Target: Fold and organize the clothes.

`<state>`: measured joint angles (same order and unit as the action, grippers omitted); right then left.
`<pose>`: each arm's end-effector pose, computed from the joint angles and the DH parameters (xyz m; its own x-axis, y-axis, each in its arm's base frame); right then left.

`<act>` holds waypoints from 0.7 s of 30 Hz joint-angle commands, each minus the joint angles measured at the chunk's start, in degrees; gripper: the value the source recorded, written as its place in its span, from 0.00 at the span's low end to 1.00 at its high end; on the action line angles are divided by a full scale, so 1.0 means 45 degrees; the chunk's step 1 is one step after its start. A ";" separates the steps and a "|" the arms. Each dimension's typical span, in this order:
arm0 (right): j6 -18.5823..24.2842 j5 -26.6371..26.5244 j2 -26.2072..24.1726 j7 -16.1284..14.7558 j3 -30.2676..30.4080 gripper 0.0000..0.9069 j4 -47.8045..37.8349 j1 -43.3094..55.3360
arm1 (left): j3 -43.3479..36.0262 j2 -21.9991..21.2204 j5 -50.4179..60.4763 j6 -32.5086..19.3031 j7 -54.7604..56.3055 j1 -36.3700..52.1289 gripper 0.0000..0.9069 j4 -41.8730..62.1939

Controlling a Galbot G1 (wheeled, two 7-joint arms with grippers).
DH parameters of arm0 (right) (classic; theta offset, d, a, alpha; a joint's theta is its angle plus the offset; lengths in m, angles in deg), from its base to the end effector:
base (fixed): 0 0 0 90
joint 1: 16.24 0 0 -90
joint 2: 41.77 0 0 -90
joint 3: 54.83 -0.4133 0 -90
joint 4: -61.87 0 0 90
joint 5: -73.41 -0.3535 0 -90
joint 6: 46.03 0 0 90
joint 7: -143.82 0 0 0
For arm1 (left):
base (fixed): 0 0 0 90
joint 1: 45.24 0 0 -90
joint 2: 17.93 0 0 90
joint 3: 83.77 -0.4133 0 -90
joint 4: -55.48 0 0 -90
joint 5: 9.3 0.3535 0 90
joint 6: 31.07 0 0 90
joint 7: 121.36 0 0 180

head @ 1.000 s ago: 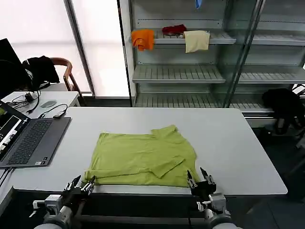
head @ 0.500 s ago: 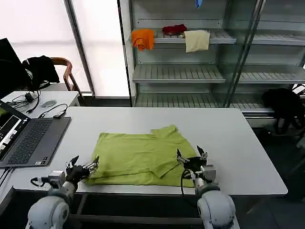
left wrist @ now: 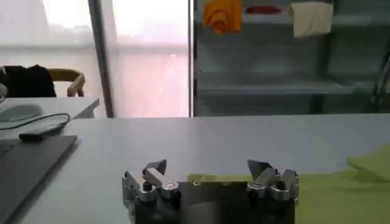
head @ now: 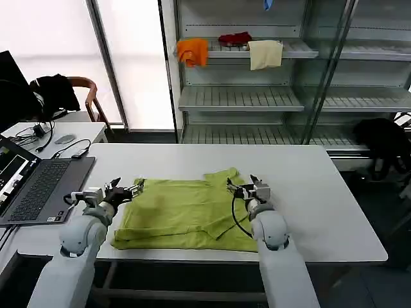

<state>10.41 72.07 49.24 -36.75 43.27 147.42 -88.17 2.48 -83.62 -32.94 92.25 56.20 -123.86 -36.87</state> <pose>0.4681 0.0574 -0.3099 -0.9286 -0.1445 0.3418 -0.1541 0.9881 -0.0010 0.4191 0.1431 -0.2961 -0.9255 0.1008 0.3650 0.1122 0.9936 0.0101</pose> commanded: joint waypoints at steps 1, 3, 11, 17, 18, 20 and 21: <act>0.0021 0.0312 0.0414 -0.0047 -0.0165 1.00 -0.3316 0.2084 | -0.1146 0.0152 0.0629 -0.0010 -0.0831 0.2171 1.00 0.2992; 0.0024 0.0315 0.0444 -0.0015 -0.0191 1.00 -0.3539 0.2191 | -0.1204 0.0077 0.0717 -0.0009 -0.0866 0.2283 1.00 0.3287; 0.0039 0.0316 0.0569 0.0050 -0.0228 1.00 -0.3968 0.2426 | -0.1004 -0.0055 0.0694 -0.0007 -0.1019 0.2168 1.00 0.3745; 0.0045 0.0470 0.0715 0.0040 -0.0218 1.00 -0.4144 0.2444 | -0.0749 0.0029 0.0496 -0.0005 -0.1082 0.1978 1.00 0.3741; 0.0045 0.0521 0.0736 0.0013 -0.0208 1.00 -0.4154 0.2445 | -0.0730 0.0050 0.0494 -0.0005 -0.1076 0.1977 1.00 0.3742; 0.0046 0.0625 0.0784 -0.0010 -0.0186 0.93 -0.4202 0.2447 | -0.0705 0.0062 0.0519 -0.0005 -0.1070 0.1969 0.81 0.3776; 0.0050 0.0741 0.0838 -0.0058 -0.0186 0.87 -0.4253 0.2439 | -0.0692 0.0056 0.0517 -0.0007 -0.1066 0.1966 0.68 0.3788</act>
<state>10.66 74.35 50.42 -36.78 42.48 131.19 -78.68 -0.65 -83.52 -30.68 92.25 52.02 -116.09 -22.49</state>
